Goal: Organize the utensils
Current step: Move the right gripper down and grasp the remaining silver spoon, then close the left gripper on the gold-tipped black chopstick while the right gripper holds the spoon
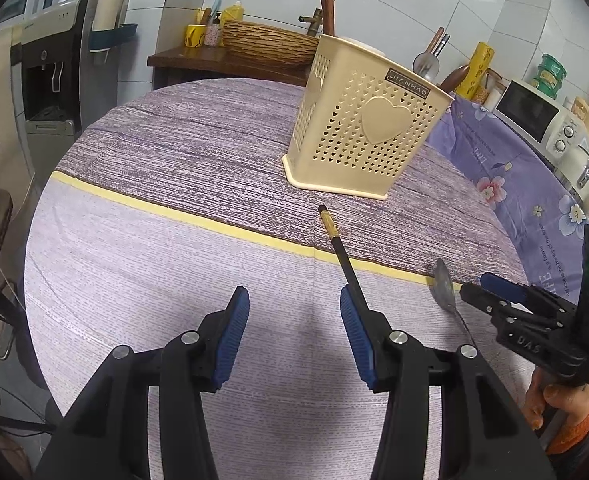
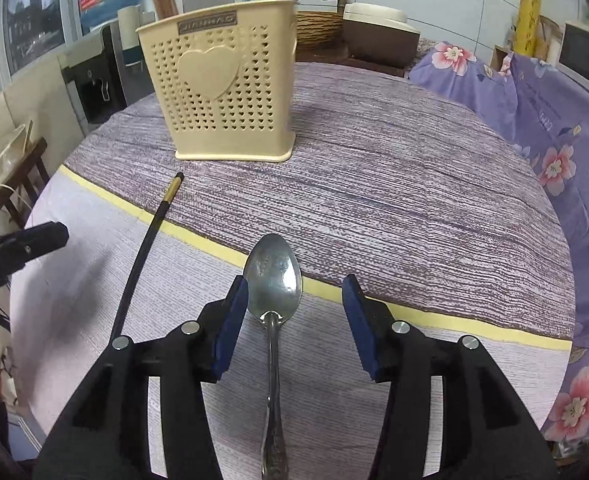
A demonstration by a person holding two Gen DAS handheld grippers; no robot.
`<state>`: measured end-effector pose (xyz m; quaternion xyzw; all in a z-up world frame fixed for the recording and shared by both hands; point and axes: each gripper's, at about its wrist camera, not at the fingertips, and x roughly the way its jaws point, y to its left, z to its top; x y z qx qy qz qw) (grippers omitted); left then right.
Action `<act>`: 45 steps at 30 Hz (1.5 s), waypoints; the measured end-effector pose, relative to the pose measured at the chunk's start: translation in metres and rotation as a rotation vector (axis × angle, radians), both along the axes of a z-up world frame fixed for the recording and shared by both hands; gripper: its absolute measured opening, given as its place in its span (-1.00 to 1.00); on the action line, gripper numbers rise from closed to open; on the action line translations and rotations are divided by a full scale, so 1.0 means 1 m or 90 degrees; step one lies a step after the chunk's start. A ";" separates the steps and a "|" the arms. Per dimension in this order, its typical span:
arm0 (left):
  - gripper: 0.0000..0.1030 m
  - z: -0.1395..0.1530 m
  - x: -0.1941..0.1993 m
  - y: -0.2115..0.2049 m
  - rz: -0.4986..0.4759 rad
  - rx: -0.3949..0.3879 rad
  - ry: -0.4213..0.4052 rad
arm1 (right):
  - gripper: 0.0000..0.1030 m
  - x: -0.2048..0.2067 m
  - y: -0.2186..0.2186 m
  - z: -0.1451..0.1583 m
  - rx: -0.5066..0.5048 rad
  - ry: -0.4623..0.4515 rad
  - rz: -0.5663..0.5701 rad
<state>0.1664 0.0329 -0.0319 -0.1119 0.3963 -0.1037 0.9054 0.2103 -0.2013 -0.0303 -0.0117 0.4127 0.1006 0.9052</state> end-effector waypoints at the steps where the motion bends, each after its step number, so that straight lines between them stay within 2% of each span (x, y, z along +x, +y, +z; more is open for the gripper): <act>1: -0.07 0.000 0.000 -0.001 -0.001 0.000 0.001 | -0.03 0.000 -0.001 0.000 0.009 0.002 0.002; 4: -0.06 -0.001 0.001 -0.004 -0.006 0.000 0.003 | 0.01 0.001 0.001 -0.004 0.028 0.021 0.023; 6: -0.06 -0.001 0.001 -0.005 -0.007 -0.001 0.004 | 0.23 0.001 0.009 -0.010 0.012 0.031 0.034; 9: -0.05 -0.001 0.001 -0.005 -0.007 0.002 0.004 | 0.24 0.003 0.018 -0.017 -0.026 0.034 0.030; 12: -0.03 0.000 0.001 -0.003 -0.003 0.004 0.004 | 0.24 0.010 0.021 -0.023 -0.014 0.051 0.039; 18: -0.02 -0.004 0.004 -0.003 0.002 0.009 0.015 | 0.03 0.026 0.026 -0.024 -0.036 0.041 0.019; 21: -0.02 -0.008 0.009 -0.008 -0.006 0.011 0.030 | -0.24 0.028 0.030 -0.023 -0.039 0.037 0.028; 28: -0.03 -0.009 0.037 -0.039 -0.046 0.047 0.054 | -0.26 0.028 0.031 -0.023 -0.038 0.040 0.019; 32: -0.19 -0.014 0.066 -0.060 -0.046 0.103 0.057 | -0.26 0.026 0.030 -0.023 -0.033 0.039 0.010; 33: -0.30 -0.016 0.073 -0.062 -0.042 0.110 0.063 | -0.26 0.026 0.030 -0.023 -0.032 0.038 0.007; 36: -0.41 -0.020 0.087 -0.069 -0.035 0.108 0.075 | -0.26 0.026 0.029 -0.023 -0.032 0.038 0.005; 41: -0.73 -0.022 0.096 -0.082 -0.033 0.155 0.071 | -0.26 0.026 0.031 -0.023 -0.034 0.039 -0.002; 45: -0.80 -0.021 0.096 -0.084 -0.031 0.164 0.069 | -0.26 0.025 0.030 -0.024 -0.032 0.039 -0.004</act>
